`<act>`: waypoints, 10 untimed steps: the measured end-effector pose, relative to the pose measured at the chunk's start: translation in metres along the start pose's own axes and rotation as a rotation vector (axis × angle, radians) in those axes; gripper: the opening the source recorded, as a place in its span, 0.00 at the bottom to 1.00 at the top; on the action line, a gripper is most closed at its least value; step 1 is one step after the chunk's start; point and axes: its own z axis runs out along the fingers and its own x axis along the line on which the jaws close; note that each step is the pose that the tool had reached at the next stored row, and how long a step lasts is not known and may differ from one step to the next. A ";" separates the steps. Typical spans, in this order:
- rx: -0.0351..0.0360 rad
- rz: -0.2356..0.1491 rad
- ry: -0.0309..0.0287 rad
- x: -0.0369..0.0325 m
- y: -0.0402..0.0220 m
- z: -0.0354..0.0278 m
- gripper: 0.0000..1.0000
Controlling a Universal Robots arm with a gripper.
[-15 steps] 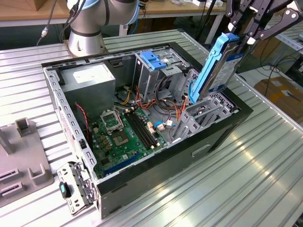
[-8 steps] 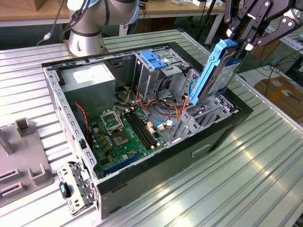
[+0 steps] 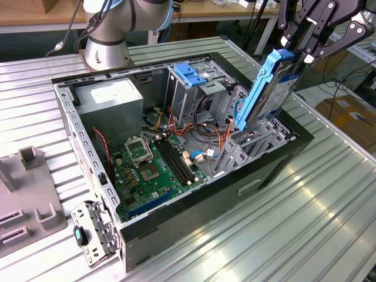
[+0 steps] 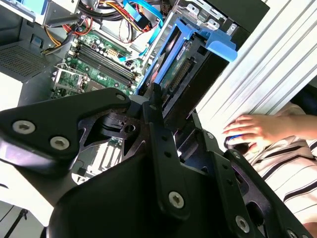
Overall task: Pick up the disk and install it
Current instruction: 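Insert the disk into the insertion slot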
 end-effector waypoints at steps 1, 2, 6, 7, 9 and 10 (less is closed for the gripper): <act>0.0000 0.000 0.0000 0.0000 0.0000 0.0000 0.35; 0.0000 0.000 0.0000 0.0000 0.0000 0.0001 0.35; 0.0001 0.000 -0.0001 0.0000 0.0000 0.0030 0.35; 0.0001 0.000 -0.0001 0.0000 -0.0003 0.0043 0.35; 0.0001 -0.001 0.0004 0.0000 -0.0019 0.0066 0.35; 0.0000 -0.001 0.0004 0.0001 -0.0030 0.0081 0.35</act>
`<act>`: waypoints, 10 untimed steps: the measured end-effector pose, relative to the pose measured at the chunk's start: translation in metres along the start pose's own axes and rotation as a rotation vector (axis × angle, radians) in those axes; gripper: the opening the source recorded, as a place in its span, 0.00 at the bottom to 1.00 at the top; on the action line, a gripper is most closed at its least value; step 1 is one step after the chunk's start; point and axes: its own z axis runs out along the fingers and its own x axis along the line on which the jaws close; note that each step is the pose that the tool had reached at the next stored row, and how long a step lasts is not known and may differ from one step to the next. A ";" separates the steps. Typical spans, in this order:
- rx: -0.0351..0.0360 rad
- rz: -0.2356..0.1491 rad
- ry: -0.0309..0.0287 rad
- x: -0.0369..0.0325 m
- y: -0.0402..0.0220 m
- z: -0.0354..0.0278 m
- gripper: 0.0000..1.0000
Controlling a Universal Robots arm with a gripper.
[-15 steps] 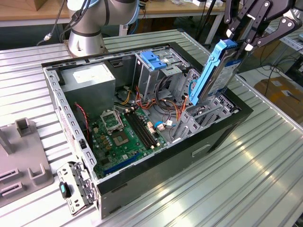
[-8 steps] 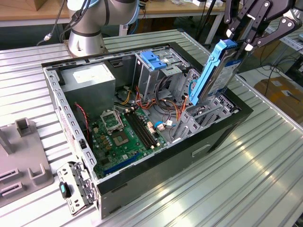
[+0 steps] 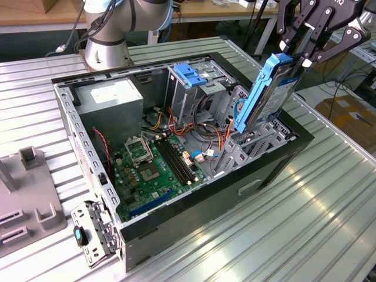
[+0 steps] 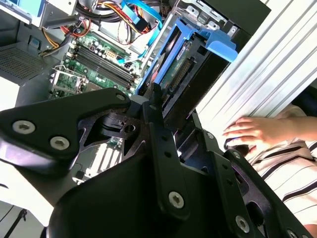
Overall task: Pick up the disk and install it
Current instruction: 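Insert the disk into the insertion slot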
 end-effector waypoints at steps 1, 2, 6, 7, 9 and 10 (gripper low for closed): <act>0.0000 0.000 0.0000 0.0000 -0.0008 0.0016 0.35; 0.0000 0.000 0.0000 0.0000 -0.0012 0.0031 0.35; 0.0000 0.000 0.0001 0.0001 -0.0026 0.0097 0.35; 0.0000 0.000 0.0000 0.0001 -0.0029 0.0104 0.35; 0.0000 0.000 0.0002 0.0001 -0.0030 0.0103 0.35; 0.0000 0.000 0.0002 0.0001 -0.0031 0.0103 0.35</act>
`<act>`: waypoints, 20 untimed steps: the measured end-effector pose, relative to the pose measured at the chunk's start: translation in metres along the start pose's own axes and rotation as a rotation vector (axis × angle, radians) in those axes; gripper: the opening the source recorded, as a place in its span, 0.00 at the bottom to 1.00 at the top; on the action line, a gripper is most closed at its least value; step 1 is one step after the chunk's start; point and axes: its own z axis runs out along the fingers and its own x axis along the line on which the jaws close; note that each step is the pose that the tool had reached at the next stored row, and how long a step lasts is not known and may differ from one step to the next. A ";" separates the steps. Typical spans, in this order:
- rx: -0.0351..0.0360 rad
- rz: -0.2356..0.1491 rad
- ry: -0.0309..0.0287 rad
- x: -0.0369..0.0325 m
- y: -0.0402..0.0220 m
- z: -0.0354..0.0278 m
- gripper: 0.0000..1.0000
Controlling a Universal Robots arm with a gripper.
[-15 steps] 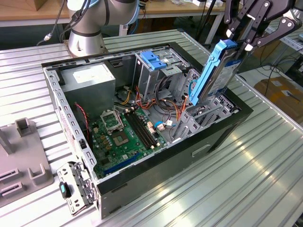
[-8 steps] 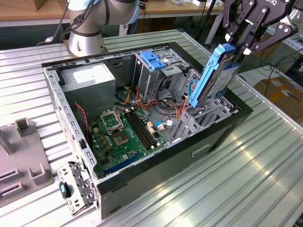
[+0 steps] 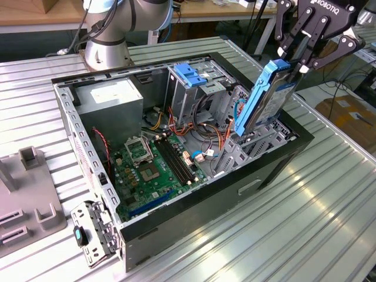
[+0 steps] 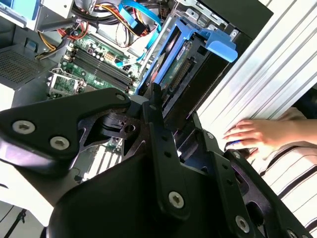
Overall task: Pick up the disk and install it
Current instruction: 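Insert the disk into the insertion slot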
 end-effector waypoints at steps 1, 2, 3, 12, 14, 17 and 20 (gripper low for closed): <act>0.0000 0.000 -0.0001 0.0000 -0.0001 0.0000 0.35; 0.0000 0.000 0.0000 0.0000 -0.0001 0.0002 0.35; 0.0000 0.000 -0.0002 0.0000 -0.0001 0.0007 0.35; 0.0000 0.001 0.0000 0.0002 -0.0012 0.0132 0.35; 0.0000 0.002 -0.0001 0.0002 -0.0012 0.0133 0.35; 0.0000 0.002 -0.0002 0.0005 -0.0012 0.0134 0.35; 0.0000 0.002 -0.0001 0.0006 -0.0012 0.0133 0.35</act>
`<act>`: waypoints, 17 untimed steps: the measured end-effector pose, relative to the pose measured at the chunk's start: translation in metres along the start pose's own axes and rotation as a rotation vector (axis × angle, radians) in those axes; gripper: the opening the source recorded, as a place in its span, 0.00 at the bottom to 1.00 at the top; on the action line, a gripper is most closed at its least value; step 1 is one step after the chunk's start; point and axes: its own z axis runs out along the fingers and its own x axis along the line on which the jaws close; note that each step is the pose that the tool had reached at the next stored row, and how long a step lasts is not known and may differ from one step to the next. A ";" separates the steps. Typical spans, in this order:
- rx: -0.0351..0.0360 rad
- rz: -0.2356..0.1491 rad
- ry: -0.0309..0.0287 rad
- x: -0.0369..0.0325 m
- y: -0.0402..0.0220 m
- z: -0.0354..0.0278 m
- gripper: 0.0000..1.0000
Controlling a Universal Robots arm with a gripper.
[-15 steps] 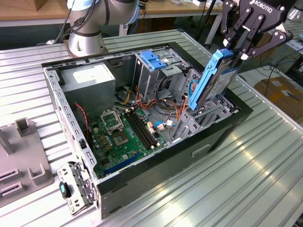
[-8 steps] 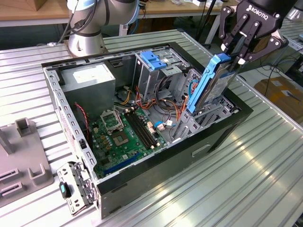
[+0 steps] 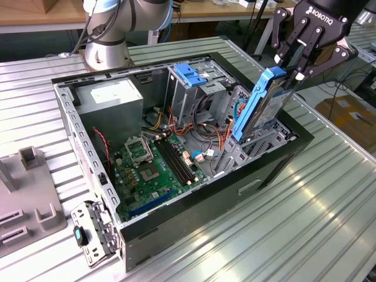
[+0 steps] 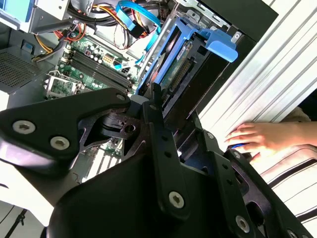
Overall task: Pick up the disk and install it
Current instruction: 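Insert the disk into the insertion slot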
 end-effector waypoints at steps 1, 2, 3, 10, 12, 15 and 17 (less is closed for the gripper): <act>0.0000 0.000 0.0000 0.0000 0.0000 0.0000 0.35; 0.0000 0.000 0.0000 0.0000 0.0000 0.0000 0.35; 0.0000 0.000 0.0000 0.0001 0.0000 0.0000 0.35; 0.0000 0.000 0.0001 0.0001 0.0000 0.0029 0.35; 0.0001 0.000 0.0000 0.0001 0.0000 0.0036 0.35; 0.0000 0.000 0.0001 0.0001 0.0000 0.0037 0.35; 0.0000 0.000 0.0000 0.0001 -0.0002 0.0037 0.35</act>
